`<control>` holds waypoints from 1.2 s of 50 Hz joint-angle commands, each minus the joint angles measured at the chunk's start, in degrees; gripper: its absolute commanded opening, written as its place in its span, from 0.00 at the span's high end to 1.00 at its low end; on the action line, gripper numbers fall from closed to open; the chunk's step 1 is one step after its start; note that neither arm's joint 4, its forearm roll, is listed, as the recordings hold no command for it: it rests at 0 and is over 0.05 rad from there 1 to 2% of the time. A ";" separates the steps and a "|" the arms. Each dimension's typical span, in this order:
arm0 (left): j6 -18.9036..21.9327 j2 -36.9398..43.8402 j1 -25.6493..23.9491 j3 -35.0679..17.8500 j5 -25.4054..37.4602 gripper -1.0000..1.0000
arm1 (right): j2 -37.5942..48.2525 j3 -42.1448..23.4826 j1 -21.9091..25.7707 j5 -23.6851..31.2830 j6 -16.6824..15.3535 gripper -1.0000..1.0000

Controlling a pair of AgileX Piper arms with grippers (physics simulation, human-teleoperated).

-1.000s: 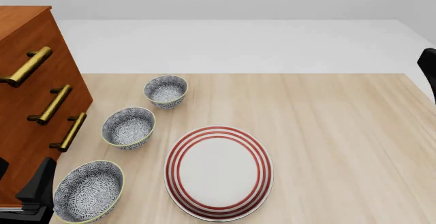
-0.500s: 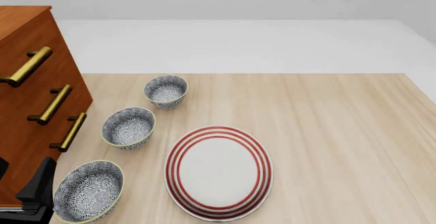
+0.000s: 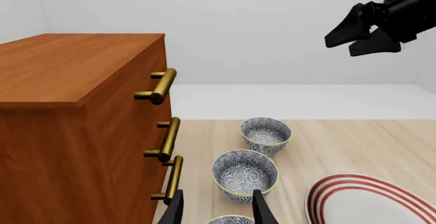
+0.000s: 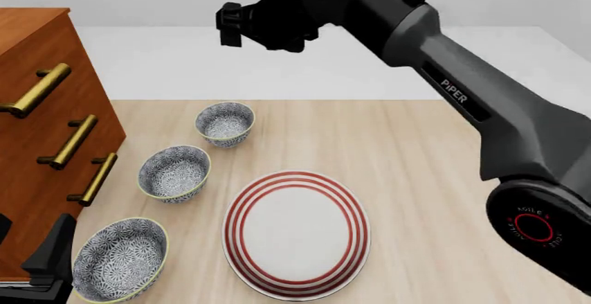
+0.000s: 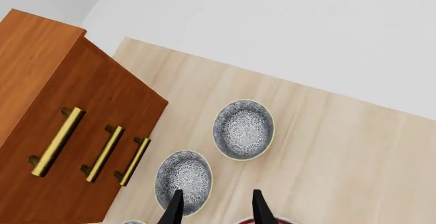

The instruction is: Pick up the bowl and put it in the middle on the plate.

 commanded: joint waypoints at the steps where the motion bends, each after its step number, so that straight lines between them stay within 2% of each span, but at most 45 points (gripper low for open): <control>1: 0.00 0.00 0.00 0.00 0.00 0.00 | 15.81 -18.86 1.47 7.77 4.82 0.00; 6: 0.00 0.00 0.00 0.00 0.00 0.00 | 22.20 -28.80 1.82 12.58 6.14 0.00; 7: 0.00 0.00 0.00 0.00 0.00 0.00 | 23.23 -30.55 1.18 13.01 5.61 0.00; 11: 0.00 0.00 0.00 0.00 0.00 0.00 | 26.11 -33.17 1.79 14.14 6.38 0.00; 22: 0.00 0.00 0.00 0.00 0.00 0.00 | 31.13 -33.21 2.12 13.35 8.90 0.00; 33: 0.00 0.00 0.00 0.00 0.00 0.00 | 34.12 -33.32 3.55 12.62 9.76 0.00; 38: 0.00 0.00 0.00 0.00 0.00 0.00 | 36.09 -33.35 4.56 12.75 11.43 0.00; 39: 0.00 0.00 0.00 0.00 0.00 0.00 | 36.00 -33.31 4.08 12.79 10.67 0.00; 60: 0.00 0.00 0.00 0.00 0.00 0.00 | 38.58 -33.21 4.05 13.10 10.41 0.00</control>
